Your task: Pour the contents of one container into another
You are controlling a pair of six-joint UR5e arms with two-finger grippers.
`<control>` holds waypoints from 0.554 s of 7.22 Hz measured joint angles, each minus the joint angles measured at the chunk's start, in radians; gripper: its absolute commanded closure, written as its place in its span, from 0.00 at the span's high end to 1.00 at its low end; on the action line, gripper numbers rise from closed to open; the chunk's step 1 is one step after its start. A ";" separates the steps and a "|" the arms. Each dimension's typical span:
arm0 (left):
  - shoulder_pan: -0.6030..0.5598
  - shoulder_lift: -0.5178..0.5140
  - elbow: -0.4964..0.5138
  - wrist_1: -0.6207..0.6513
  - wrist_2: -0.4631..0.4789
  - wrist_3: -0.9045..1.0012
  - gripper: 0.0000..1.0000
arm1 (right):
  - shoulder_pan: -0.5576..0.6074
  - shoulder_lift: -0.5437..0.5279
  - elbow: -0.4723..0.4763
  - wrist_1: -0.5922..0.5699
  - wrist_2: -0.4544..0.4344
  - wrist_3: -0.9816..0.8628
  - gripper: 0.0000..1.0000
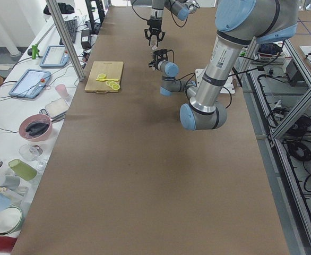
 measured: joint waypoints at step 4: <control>0.000 0.001 0.000 0.000 -0.001 -0.001 0.00 | -0.018 0.030 0.002 -0.055 -0.035 -0.034 0.00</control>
